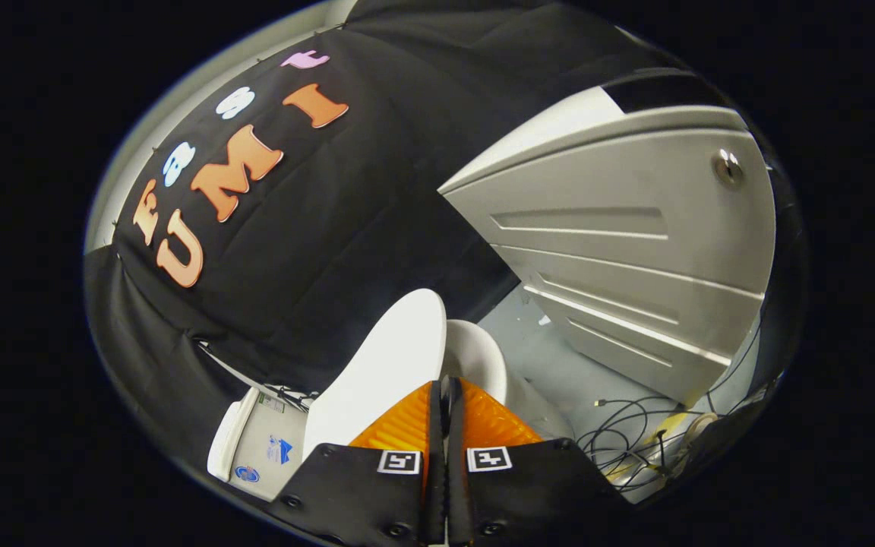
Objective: Open the toilet lid.
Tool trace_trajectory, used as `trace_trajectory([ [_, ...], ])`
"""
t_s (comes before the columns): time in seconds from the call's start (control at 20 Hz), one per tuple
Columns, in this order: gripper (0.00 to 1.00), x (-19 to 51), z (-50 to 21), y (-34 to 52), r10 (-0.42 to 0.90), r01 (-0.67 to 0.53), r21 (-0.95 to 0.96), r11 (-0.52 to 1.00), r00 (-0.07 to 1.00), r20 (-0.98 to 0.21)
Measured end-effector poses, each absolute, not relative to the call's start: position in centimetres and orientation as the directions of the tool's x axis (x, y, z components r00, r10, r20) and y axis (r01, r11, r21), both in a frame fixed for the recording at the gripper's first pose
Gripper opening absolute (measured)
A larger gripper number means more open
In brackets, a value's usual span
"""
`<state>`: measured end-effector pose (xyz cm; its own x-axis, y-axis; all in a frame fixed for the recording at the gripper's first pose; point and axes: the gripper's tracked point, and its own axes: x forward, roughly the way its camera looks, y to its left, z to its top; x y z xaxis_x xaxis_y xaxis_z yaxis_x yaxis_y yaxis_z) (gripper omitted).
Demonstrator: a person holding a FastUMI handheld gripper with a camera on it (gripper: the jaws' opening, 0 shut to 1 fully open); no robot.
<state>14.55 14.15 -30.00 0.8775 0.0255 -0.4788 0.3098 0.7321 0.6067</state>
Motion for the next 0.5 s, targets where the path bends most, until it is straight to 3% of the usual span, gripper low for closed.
trace_trajectory([
  [0.25,0.09,16.8,-25.7,15.1,-0.017,0.284,0.564,0.775,0.902,-0.43],
  [0.5,0.09,19.2,-18.3,18.9,0.034,0.123,0.445,0.887,0.944,-0.329],
])
